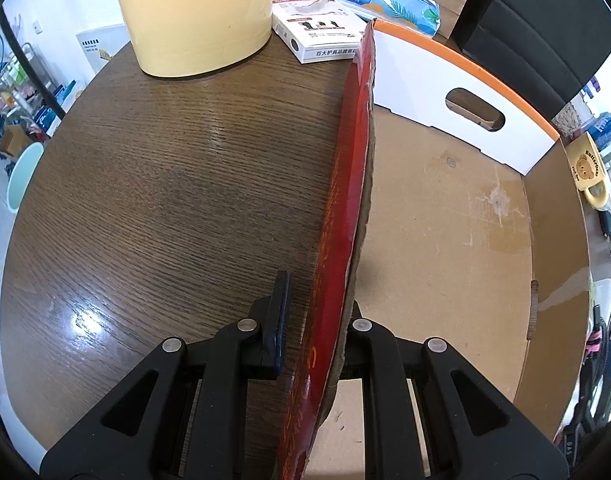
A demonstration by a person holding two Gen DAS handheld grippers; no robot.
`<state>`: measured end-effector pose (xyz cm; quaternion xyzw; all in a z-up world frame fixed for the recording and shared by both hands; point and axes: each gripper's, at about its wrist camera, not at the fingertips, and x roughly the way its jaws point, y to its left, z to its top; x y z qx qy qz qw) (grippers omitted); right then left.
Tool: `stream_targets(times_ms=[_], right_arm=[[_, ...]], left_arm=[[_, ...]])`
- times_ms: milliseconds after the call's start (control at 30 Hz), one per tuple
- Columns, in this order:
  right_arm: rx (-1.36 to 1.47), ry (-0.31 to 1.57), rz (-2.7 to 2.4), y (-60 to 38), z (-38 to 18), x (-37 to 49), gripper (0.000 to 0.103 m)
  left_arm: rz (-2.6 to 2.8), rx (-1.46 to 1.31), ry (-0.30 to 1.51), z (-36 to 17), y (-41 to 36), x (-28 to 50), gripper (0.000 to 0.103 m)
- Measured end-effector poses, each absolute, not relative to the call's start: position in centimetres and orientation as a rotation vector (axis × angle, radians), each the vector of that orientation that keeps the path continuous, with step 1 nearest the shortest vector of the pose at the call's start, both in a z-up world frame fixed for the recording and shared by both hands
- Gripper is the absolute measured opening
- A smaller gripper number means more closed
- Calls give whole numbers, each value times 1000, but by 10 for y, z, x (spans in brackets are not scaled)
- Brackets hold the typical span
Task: Organize rigid objects
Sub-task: 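Grasp the black braided cable with the right gripper while the left gripper holds the box, then carry the cable into the box and open the right gripper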
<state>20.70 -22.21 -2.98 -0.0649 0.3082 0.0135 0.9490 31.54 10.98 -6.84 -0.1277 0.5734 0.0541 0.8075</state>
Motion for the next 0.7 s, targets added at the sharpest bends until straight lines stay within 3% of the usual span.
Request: stream_targets(times_ms=[700], right_arm=[[-71, 503, 132, -172, 34, 233, 93]], left_arm=[[115, -281, 1226, -70, 109, 315, 11]])
